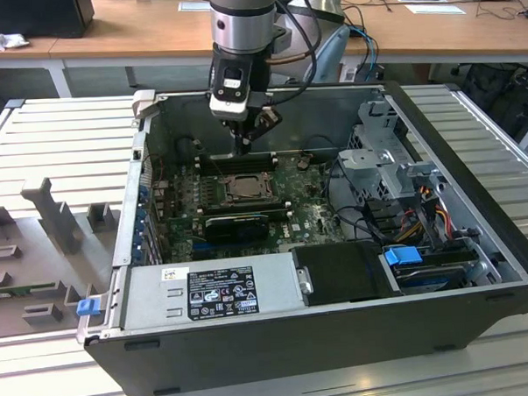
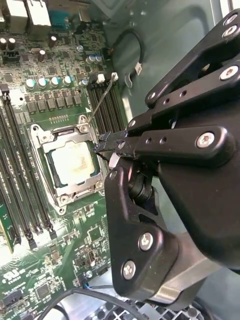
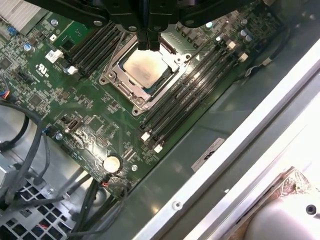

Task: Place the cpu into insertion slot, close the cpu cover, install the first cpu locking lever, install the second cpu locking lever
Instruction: 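Install the first cpu locking lever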

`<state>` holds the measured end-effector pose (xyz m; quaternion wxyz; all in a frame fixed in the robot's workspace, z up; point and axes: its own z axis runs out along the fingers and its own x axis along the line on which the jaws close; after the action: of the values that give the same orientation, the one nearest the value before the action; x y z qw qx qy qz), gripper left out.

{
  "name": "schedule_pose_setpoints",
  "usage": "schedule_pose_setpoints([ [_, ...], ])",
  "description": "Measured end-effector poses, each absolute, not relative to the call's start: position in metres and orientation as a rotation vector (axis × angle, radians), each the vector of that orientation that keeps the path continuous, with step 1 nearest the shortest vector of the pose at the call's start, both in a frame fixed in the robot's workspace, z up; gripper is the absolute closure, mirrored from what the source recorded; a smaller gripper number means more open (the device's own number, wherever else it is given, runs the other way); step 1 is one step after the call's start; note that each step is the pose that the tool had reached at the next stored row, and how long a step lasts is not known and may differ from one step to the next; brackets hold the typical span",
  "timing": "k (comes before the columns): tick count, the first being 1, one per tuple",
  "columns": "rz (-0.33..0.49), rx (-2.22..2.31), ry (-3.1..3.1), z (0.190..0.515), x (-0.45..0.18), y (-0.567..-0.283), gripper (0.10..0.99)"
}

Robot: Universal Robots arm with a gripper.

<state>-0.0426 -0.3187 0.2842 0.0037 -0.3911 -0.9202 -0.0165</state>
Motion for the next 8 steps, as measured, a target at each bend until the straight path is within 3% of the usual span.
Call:
schedule_pose_setpoints([
  [8,-0.051,-1.014,-2.963,0.2841,-0.0426,-0.3187,0.98],
])
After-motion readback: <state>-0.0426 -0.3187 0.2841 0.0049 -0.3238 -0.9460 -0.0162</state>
